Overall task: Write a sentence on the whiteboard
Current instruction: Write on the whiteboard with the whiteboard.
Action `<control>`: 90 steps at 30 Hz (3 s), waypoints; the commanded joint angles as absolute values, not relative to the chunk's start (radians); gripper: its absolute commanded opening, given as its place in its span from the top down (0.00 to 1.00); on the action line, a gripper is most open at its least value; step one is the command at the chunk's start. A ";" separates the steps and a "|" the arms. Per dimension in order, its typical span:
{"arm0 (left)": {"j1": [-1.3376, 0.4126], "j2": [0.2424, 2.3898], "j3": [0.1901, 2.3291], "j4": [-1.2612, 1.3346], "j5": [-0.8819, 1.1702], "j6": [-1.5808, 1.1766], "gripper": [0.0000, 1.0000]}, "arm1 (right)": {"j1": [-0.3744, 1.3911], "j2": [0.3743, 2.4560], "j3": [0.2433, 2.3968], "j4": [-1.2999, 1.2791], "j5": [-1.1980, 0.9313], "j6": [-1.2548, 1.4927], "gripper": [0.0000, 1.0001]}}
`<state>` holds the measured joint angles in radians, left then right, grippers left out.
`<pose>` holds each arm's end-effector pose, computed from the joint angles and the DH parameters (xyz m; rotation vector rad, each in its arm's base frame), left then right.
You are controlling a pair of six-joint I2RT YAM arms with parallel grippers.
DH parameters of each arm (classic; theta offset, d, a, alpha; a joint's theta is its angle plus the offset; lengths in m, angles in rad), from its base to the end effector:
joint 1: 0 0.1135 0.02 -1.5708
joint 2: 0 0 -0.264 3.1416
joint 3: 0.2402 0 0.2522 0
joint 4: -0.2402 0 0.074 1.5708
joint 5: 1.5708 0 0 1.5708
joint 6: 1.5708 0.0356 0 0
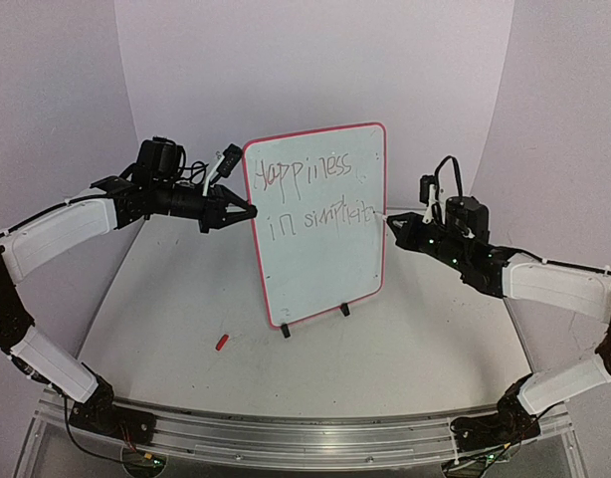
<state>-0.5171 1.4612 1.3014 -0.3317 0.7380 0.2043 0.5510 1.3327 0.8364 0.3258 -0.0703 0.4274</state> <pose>0.2759 -0.1844 0.3488 1.1397 1.7085 -0.9510 0.2625 0.1642 0.2876 -0.1648 1.7979 0.7705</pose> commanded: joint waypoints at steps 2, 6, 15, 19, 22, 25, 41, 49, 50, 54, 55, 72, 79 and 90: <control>-0.532 1.486 1.275 -0.533 0.698 0.271 1.00 | 0.550 1.332 0.835 0.330 -0.038 0.430 1.00; -0.533 1.482 1.274 -0.533 0.696 0.271 1.00 | 0.550 1.313 0.831 0.328 -0.046 0.434 1.00; -0.533 1.482 1.275 -0.532 0.698 0.271 1.00 | 0.550 1.230 0.839 0.328 -0.064 0.414 1.00; -0.532 1.483 1.275 -0.533 0.698 0.271 1.00 | 0.551 1.254 0.865 0.335 -0.066 0.399 1.00; -0.532 1.485 1.275 -0.533 0.697 0.271 1.00 | 0.550 1.282 0.878 0.346 -0.064 0.390 1.00; -0.533 1.486 1.273 -0.533 0.697 0.271 1.00 | 0.551 1.304 0.884 0.365 -0.064 0.385 1.00; -0.532 1.489 1.273 -0.531 0.700 0.271 1.00 | 0.550 1.325 0.849 0.393 -0.044 0.384 1.00; -0.532 1.493 1.274 -0.529 0.706 0.268 1.00 | 0.551 1.317 0.773 0.399 -0.067 0.441 1.00; -0.532 1.492 1.274 -0.529 0.707 0.267 1.00 | 0.553 1.319 0.764 0.400 -0.072 0.449 1.00; -0.534 1.493 1.275 -0.529 0.709 0.268 1.00 | 0.562 1.328 0.726 0.413 -0.090 0.475 1.00; -0.534 1.493 1.275 -0.529 0.709 0.268 1.00 | 0.565 1.332 0.720 0.414 -0.099 0.479 1.00; -0.543 1.491 1.274 -0.529 0.703 0.268 1.00 | 0.581 1.330 0.749 0.394 -0.118 0.457 1.00; -0.543 1.490 1.275 -0.531 0.701 0.267 1.00 | 0.582 1.333 0.778 0.389 -0.073 0.437 1.00; -0.543 1.488 1.275 -0.531 0.699 0.269 1.00 | 0.581 1.318 0.819 0.370 -0.026 0.403 1.00</control>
<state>-0.5232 1.4597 1.3014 -0.3317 0.7387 0.2092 0.5775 1.3387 0.7622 0.3574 -0.0698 0.4314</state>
